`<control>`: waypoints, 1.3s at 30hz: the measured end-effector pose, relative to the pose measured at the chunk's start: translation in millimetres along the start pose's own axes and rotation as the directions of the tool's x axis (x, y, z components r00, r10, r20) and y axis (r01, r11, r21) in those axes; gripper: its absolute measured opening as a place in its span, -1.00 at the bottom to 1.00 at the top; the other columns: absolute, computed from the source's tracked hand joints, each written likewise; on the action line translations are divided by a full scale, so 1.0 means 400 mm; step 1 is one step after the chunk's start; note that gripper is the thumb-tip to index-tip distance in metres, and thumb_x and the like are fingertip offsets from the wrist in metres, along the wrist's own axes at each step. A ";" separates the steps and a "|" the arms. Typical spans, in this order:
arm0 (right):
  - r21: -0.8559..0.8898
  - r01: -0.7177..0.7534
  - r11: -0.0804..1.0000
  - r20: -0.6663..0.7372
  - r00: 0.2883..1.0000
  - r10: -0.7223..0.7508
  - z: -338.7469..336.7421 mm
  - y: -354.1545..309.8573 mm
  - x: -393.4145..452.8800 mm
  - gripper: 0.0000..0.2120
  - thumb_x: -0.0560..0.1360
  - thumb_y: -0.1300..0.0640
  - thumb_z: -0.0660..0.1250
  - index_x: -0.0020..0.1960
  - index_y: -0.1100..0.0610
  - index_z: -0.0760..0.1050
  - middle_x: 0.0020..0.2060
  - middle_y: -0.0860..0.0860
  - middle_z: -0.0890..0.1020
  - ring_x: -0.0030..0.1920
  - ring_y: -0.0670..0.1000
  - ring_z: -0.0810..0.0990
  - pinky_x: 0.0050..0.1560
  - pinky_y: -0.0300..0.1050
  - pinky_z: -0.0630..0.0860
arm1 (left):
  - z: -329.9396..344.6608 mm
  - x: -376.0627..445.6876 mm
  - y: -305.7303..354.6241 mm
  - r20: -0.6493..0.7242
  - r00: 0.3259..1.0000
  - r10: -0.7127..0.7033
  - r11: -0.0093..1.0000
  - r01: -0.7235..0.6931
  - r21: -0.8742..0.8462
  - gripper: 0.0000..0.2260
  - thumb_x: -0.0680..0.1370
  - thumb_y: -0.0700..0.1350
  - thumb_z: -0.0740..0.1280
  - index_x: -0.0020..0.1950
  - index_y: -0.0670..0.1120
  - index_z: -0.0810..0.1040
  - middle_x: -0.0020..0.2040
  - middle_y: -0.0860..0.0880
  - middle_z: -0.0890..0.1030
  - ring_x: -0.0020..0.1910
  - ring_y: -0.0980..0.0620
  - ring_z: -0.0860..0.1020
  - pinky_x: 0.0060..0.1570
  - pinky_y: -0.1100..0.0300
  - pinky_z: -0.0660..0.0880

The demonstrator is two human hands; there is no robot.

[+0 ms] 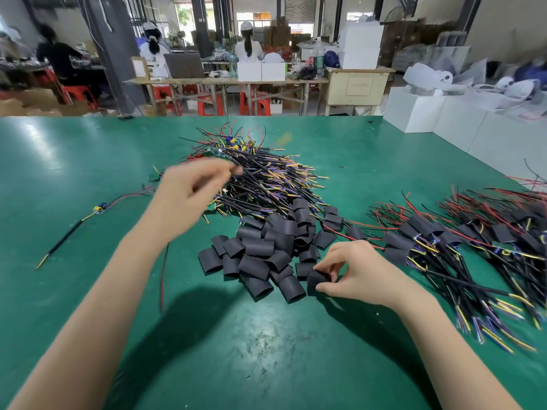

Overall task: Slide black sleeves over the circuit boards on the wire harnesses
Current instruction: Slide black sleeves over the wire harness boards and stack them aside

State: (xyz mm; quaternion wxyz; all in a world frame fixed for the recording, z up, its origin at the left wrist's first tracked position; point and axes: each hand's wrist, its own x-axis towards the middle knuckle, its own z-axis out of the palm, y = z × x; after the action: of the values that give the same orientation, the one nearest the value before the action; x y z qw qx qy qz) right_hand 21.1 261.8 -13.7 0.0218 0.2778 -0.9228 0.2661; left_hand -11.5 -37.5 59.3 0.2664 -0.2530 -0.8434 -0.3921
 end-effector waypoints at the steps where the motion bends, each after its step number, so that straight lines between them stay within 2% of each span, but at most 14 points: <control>1: 0.007 -0.008 1.000 -0.045 0.999 0.008 -0.005 -0.001 0.000 -0.82 0.31 0.06 0.53 -0.11 0.07 0.68 -0.26 -0.04 0.62 -0.30 -0.15 0.59 -0.19 -0.25 0.49 | 0.018 -0.027 -0.012 0.086 0.996 -0.028 1.000 0.028 0.007 -0.81 0.60 -0.18 0.32 0.03 0.10 0.64 -0.31 0.22 0.57 -0.40 0.12 0.33 -0.39 0.19 0.27; 3: 0.000 -0.017 1.000 -0.154 0.988 0.017 -0.014 -0.002 0.002 -0.81 0.31 0.08 0.55 -0.09 0.06 0.68 -0.25 -0.08 0.61 -0.29 -0.15 0.58 -0.18 -0.36 0.44 | 0.050 -0.074 -0.034 0.233 0.969 -0.087 0.996 0.080 0.036 -0.85 0.57 -0.22 0.35 0.04 -0.04 0.69 -0.20 0.24 0.65 -0.34 0.07 0.48 -0.28 0.18 0.42; 6: -0.004 0.001 1.000 -0.276 0.961 -0.002 -0.018 -0.008 0.004 -0.83 0.32 0.15 0.54 -0.09 0.08 0.67 -0.26 -0.11 0.60 -0.27 -0.14 0.55 -0.21 -0.43 0.41 | 0.083 -0.126 -0.049 0.319 0.938 -0.137 0.990 0.134 0.031 -0.86 0.56 -0.20 0.37 0.04 -0.05 0.70 -0.13 0.03 0.71 -0.20 -0.08 0.60 -0.14 0.08 0.49; 10: -0.004 0.045 0.999 -0.356 0.934 -0.043 -0.009 -0.012 0.004 -0.86 0.34 0.24 0.51 -0.10 0.13 0.66 -0.25 -0.04 0.62 -0.25 -0.09 0.56 -0.19 -0.30 0.53 | 0.103 -0.156 -0.049 0.352 0.925 -0.143 0.987 0.161 -0.022 -0.86 0.57 -0.18 0.37 0.02 0.02 0.69 -0.15 0.04 0.70 -0.24 -0.08 0.55 -0.20 0.10 0.46; 13: -0.003 0.075 0.997 -0.387 0.919 -0.070 -0.006 -0.011 0.004 -0.82 0.35 0.25 0.49 -0.05 0.14 0.65 -0.21 -0.01 0.61 -0.23 -0.08 0.56 -0.19 -0.26 0.56 | 0.106 -0.162 -0.055 0.358 0.922 -0.147 0.985 0.168 -0.027 -0.85 0.57 -0.17 0.37 0.03 0.03 0.69 -0.21 0.04 0.67 -0.34 0.11 0.44 -0.28 0.17 0.40; 17: -0.008 0.104 0.995 -0.362 0.927 -0.099 -0.005 -0.007 0.001 -0.75 0.36 0.24 0.50 0.03 0.11 0.64 -0.09 -0.05 0.61 -0.16 -0.11 0.56 -0.12 -0.36 0.52 | 0.112 -0.167 -0.053 0.351 0.925 -0.146 0.986 0.165 -0.025 -0.86 0.57 -0.17 0.37 0.04 -0.01 0.70 -0.22 0.06 0.66 -0.34 0.06 0.45 -0.27 0.17 0.40; 19: -0.096 0.111 0.989 -0.326 0.935 -0.137 -0.001 -0.009 0.003 -0.74 0.36 0.21 0.50 0.05 0.11 0.63 -0.06 -0.05 0.61 -0.12 -0.06 0.59 -0.07 -0.24 0.54 | 0.119 -0.169 -0.046 0.350 0.929 -0.124 0.990 0.142 -0.025 -0.86 0.57 -0.18 0.37 0.03 -0.02 0.70 -0.26 0.13 0.63 -0.37 0.19 0.40 -0.30 0.29 0.35; 22: -0.280 0.127 0.951 -0.312 0.925 -0.215 0.010 -0.019 0.010 -0.73 0.30 0.19 0.52 -0.01 0.11 0.64 -0.10 -0.04 0.63 -0.10 0.03 0.62 -0.05 -0.05 0.50 | 0.135 -0.170 -0.030 0.333 0.937 -0.106 0.994 0.110 0.004 -0.89 0.55 -0.20 0.38 0.00 -0.05 0.69 -0.25 0.16 0.62 -0.33 0.23 0.46 -0.26 0.39 0.36; 26: -0.476 0.115 0.872 -0.290 0.915 -0.279 0.017 -0.018 0.017 -0.79 0.24 0.16 0.51 -0.13 0.08 0.63 -0.21 -0.05 0.63 -0.21 0.04 0.62 0.00 -0.06 0.32 | 0.164 -0.178 0.005 0.289 0.956 -0.058 0.998 0.064 -0.010 -0.86 0.52 -0.25 0.40 0.05 -0.12 0.67 -0.18 0.09 0.63 -0.24 0.21 0.51 -0.21 0.44 0.36; 28: -0.495 0.096 0.864 -0.299 0.914 -0.273 0.014 -0.013 0.015 -0.80 0.22 0.17 0.51 -0.16 0.08 0.63 -0.25 -0.05 0.63 -0.24 0.04 0.62 0.01 -0.07 0.31 | 0.173 -0.179 0.017 0.318 0.947 -0.037 0.998 0.050 -0.033 -0.81 0.53 -0.27 0.39 0.11 -0.11 0.66 -0.16 0.05 0.61 -0.24 0.15 0.51 -0.22 0.42 0.35; 33: -0.457 0.052 0.888 -0.330 0.917 -0.224 0.011 -0.014 0.014 -0.80 0.25 0.09 0.51 -0.13 0.04 0.63 -0.22 -0.09 0.64 -0.19 0.04 0.61 0.03 -0.07 0.31 | 0.181 -0.173 0.011 0.338 0.941 -0.024 0.999 0.030 -0.012 -0.77 0.56 -0.29 0.35 0.15 -0.09 0.67 -0.29 0.12 0.45 -0.34 0.16 0.37 -0.29 0.34 0.28; 35: -0.429 0.093 0.899 -0.306 0.921 -0.241 0.023 -0.027 0.019 -0.80 0.27 0.06 0.50 -0.11 0.03 0.63 -0.21 -0.10 0.63 -0.17 0.02 0.60 0.03 -0.04 0.33 | 0.188 -0.179 0.018 0.345 0.938 -0.013 0.999 0.029 -0.041 -0.74 0.56 -0.27 0.35 0.23 -0.09 0.62 -0.22 0.14 0.49 -0.28 0.20 0.43 -0.22 0.34 0.34; 37: -0.395 0.136 0.909 -0.283 0.923 -0.261 0.038 -0.040 0.023 -0.80 0.27 0.06 0.50 -0.11 0.03 0.63 -0.22 -0.10 0.62 -0.19 0.00 0.59 0.02 -0.02 0.34 | 0.197 -0.185 0.028 0.410 0.912 -0.028 0.992 0.075 -0.099 -0.59 0.56 -0.21 0.37 0.40 -0.06 0.46 -0.03 0.07 0.58 -0.08 0.16 0.54 -0.01 0.25 0.46; 39: -0.381 0.139 0.914 -0.268 0.930 -0.253 0.045 -0.044 0.024 -0.81 0.27 0.07 0.50 -0.12 0.03 0.63 -0.23 -0.09 0.62 -0.20 0.00 0.59 0.01 -0.02 0.34 | 0.191 -0.183 0.024 0.447 0.893 -0.057 0.984 0.126 -0.126 -0.47 0.54 -0.14 0.41 0.48 -0.04 0.33 0.14 0.04 0.57 0.11 0.13 0.54 0.19 0.24 0.44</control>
State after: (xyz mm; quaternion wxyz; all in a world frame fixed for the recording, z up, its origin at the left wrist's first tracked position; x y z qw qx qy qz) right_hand 24.2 235.5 -18.7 0.2440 0.3159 -0.9074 0.1316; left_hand 28.8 12.9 -25.1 0.0296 -0.3146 -0.8606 -0.3995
